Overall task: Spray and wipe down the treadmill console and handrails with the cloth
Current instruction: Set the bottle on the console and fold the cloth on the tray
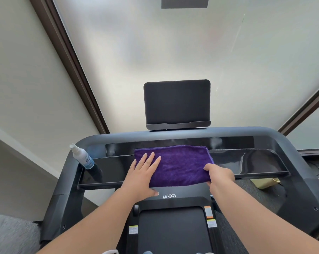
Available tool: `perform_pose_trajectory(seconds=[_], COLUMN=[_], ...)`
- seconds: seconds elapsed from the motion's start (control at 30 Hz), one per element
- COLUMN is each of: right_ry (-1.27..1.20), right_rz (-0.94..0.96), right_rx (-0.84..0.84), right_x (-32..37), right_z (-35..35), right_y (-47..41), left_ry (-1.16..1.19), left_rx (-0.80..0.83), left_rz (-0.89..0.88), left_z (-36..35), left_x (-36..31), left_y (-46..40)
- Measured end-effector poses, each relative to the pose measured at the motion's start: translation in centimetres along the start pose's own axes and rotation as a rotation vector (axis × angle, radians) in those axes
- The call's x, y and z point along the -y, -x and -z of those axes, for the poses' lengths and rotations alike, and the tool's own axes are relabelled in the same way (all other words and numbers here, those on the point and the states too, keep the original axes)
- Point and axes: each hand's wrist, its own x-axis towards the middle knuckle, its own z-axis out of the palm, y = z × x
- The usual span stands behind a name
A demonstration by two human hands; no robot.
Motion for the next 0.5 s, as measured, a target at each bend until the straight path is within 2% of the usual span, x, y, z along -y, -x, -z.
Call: perform_pose_trajectory(seconds=[0.07, 0.13, 0.27, 0.3, 0.4, 0.5], right_ry=[0.114, 0.201, 0.348, 0.378, 0.478, 0.614], right_rz=[0.157, 0.365, 0.687, 0.745, 0.922, 1.095], right_rx=[-0.046, -0.058, -0.035, -0.022, 0.039, 0.092], right_x=[-0.1, -0.2, 0.3, 0.4, 0.0, -2.0], right_z=[-0.2, -0.9, -3.0, -3.8, -6.6, -9.4], right_y=[0.7, 2.0, 5.6, 6.6, 9.6, 12.0], left_ry=[0.090, 0.326, 1.254, 1.391, 1.602, 1.878], left_rx=[-0.042, -0.108, -0.356, -0.389, -0.330, -0.085], left_rz=[-0.028, 0.003, 0.367, 0.449, 0.539, 0.595], left_z=[0.2, 0.6, 3.0, 4.0, 6.4, 7.3], left_x=[0.5, 0.7, -0.3, -0.5, -0.4, 0.3], left_y=[0.5, 0.9, 0.9, 0.9, 1.0, 1.4])
